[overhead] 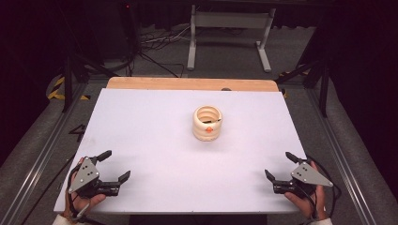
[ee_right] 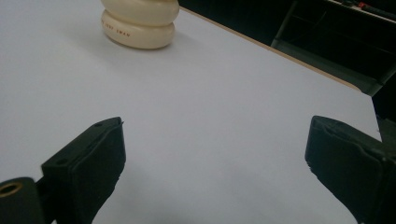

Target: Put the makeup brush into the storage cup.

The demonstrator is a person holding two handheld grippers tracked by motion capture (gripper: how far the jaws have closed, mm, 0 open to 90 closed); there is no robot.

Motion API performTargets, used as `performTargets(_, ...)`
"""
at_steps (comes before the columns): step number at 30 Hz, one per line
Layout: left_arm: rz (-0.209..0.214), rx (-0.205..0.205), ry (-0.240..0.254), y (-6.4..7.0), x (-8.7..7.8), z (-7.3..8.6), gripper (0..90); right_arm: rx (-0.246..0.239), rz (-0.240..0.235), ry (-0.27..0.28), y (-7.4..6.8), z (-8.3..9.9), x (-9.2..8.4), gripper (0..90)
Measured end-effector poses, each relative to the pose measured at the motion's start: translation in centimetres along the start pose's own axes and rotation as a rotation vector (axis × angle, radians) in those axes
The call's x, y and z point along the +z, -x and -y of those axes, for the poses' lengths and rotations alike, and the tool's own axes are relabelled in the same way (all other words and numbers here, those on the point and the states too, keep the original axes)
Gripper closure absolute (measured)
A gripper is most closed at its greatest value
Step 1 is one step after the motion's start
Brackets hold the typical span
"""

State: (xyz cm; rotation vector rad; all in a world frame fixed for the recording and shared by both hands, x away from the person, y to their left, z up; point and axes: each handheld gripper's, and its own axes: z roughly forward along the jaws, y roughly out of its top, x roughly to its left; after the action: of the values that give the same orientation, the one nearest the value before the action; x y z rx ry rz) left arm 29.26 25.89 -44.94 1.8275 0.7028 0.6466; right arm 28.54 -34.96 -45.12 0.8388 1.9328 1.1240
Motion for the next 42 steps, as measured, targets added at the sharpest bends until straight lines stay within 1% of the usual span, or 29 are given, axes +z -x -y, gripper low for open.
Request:
performTargets(1, 0.0, 0.0, 0.0, 0.0, 0.0, 0.0, 7.6, -0.002, 0.002, 0.008, 0.0, 0.0, -0.2, 5.7)
performTargets(3, -0.003, 0.004, 0.001, 0.1, 0.0, 0.0, 7.6, 0.013, -0.005, 0.034, -0.1, 0.1, -0.6, 5.7)
performTargets(5, -0.003, 0.005, 0.002, 0.1, 0.1, -0.1, 7.6, 0.016, 0.003, 0.046, 0.0, 0.1, -0.8, 5.6)
performTargets(6, -0.003, 0.004, 0.001, 0.1, 0.1, -0.1, 7.6, 0.026, 0.002, 0.053, 0.0, 0.2, -0.9, 5.6)
performTargets(8, -0.003, 0.004, 0.003, 0.2, 0.1, -0.1, 7.6, 0.025, 0.006, 0.048, 0.1, 0.3, -0.9, 5.5)
performTargets(9, -0.006, 0.013, 0.005, 0.2, 0.1, -0.2, 7.6, 0.025, 0.006, 0.048, 0.1, 0.3, -0.9, 5.5)
performTargets(10, -0.007, 0.014, 0.008, 0.2, 0.0, -0.2, 7.6, 0.027, 0.003, 0.051, 0.1, 0.3, -0.9, 5.6)
performTargets(11, -0.005, 0.008, 0.012, 0.2, 0.0, -0.2, 7.6, 0.028, 0.006, 0.053, 0.1, 0.3, -1.0, 5.6)
performTargets(13, -0.006, 0.012, 0.016, 0.3, 0.0, -0.2, 7.6, 0.024, 0.015, 0.048, 0.1, 0.2, -1.1, 5.6)
performTargets(16, -0.002, 0.007, 0.019, 0.2, 0.0, -0.2, 7.6, 0.023, 0.023, 0.062, 0.0, -0.1, -1.4, 5.6)
performTargets(17, 0.0, 0.007, 0.018, 0.3, 0.0, -0.2, 7.6, 0.023, 0.022, 0.064, 0.0, -0.2, -1.5, 5.6)
performTargets(19, 0.001, 0.022, 0.011, 0.4, 0.1, -0.3, 7.6, 0.017, 0.024, 0.061, -0.1, -0.3, -1.6, 5.6)
performTargets(24, 0.002, 0.02, 0.011, 0.3, 0.2, -0.3, 7.6, 0.01, 0.014, 0.068, -0.3, -0.6, -1.6, 5.6)
performTargets(25, 0.003, 0.013, 0.009, 0.3, 0.2, -0.3, 7.6, 0.01, 0.012, 0.068, -0.4, -0.6, -1.5, 5.6)
performTargets(27, 0.002, 0.02, 0.006, 0.2, 0.2, -0.2, 7.6, 0.006, 0.013, 0.063, -0.4, -0.6, -1.5, 5.6)
performTargets(34, 0.003, 0.016, 0.005, 0.3, 0.2, -0.3, 7.6, 0.018, 0.018, 0.059, -0.4, -0.6, -1.6, 5.6)
performTargets(42, 0.003, 0.013, 0.004, 0.3, 0.4, -0.2, 7.6, 0.013, 0.015, 0.061, -0.4, -0.6, -1.5, 5.6)
